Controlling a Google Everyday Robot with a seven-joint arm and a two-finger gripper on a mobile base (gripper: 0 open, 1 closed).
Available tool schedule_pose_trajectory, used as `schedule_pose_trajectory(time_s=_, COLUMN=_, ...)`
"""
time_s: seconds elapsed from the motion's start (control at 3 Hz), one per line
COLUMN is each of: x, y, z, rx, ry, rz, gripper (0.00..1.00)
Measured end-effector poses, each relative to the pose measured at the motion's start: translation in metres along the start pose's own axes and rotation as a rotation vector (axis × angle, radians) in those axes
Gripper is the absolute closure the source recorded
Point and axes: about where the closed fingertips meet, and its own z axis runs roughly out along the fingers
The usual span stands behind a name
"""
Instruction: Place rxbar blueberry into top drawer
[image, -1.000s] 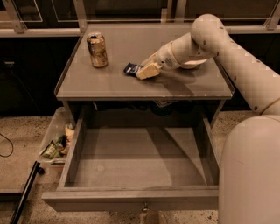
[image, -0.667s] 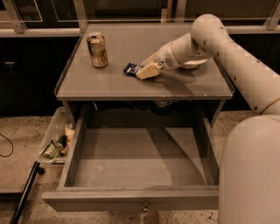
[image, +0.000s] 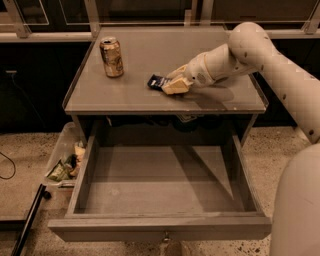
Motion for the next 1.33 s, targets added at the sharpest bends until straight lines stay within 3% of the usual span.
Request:
schedule_pose_trajectory(time_s=1.0, x=0.005, y=0.072, z=-0.076, rx=0.024, ry=-0.104, rz=-0.106, gripper=1.0)
schedule_pose_trajectory(time_s=1.33, x=0.021, y=0.093, z=-0.102, rx=0.048, ry=-0.109, rz=-0.124, gripper=1.0)
